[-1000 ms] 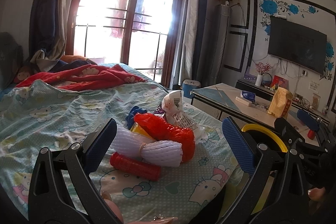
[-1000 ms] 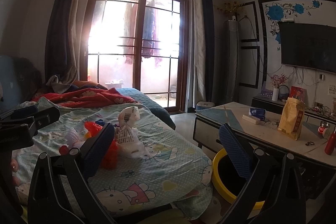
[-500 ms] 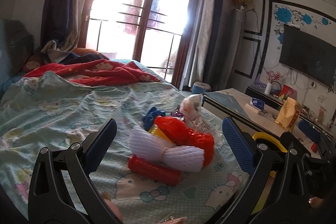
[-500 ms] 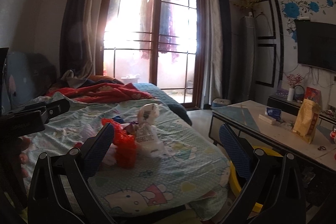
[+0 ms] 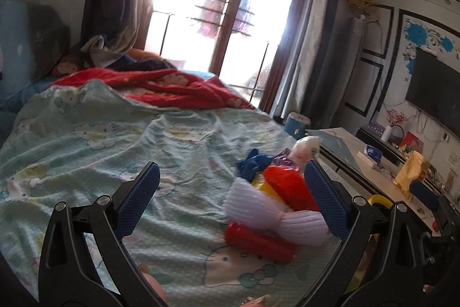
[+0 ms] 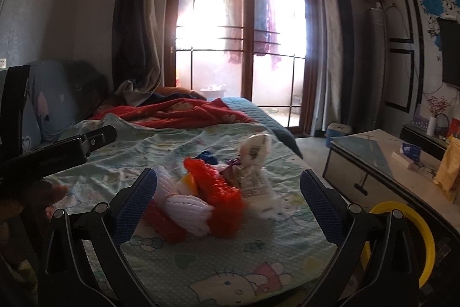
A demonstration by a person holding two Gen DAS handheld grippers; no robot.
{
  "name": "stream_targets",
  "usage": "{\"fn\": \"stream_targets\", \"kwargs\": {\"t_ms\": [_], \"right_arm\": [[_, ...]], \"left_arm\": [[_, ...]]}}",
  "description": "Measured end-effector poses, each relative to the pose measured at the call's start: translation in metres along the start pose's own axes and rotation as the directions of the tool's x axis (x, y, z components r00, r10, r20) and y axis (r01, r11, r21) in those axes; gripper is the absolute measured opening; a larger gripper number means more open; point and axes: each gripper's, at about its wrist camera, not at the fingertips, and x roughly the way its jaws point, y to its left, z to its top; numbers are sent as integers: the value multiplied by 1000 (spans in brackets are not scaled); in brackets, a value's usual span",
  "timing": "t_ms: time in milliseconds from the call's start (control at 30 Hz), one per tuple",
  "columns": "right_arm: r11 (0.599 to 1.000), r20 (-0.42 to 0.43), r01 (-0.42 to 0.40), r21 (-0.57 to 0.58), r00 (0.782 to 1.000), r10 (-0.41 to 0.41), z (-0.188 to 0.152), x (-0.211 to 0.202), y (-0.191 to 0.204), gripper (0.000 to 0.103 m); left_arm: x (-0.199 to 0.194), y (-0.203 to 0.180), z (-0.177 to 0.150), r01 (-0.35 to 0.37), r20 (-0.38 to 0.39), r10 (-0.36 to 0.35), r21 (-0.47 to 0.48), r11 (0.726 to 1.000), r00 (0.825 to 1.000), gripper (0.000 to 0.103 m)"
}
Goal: Collect trash
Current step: 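Grasp the red plastic bag with the right tool while the left tool grasps the white foam net sleeve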
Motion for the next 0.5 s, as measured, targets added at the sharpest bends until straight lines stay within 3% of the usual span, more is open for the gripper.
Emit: {"fn": "stream_targets", "kwargs": {"t_ms": [200,400,500], "right_arm": [[1000,-66,-20,-2,998,20,1,23,3,97],[996,-175,-29,79,984,43,4,58,-14,96],[995,-235,-38,95,970,60,4,76,-21,82]], "left_arm": [[22,20,2,-4,-66,3,-17,1000,998,92],[58,28,1,69,-168,-73,-29,997,983,92],[75,27,-2,103,-214,-109,-40,994,971,92]]}}
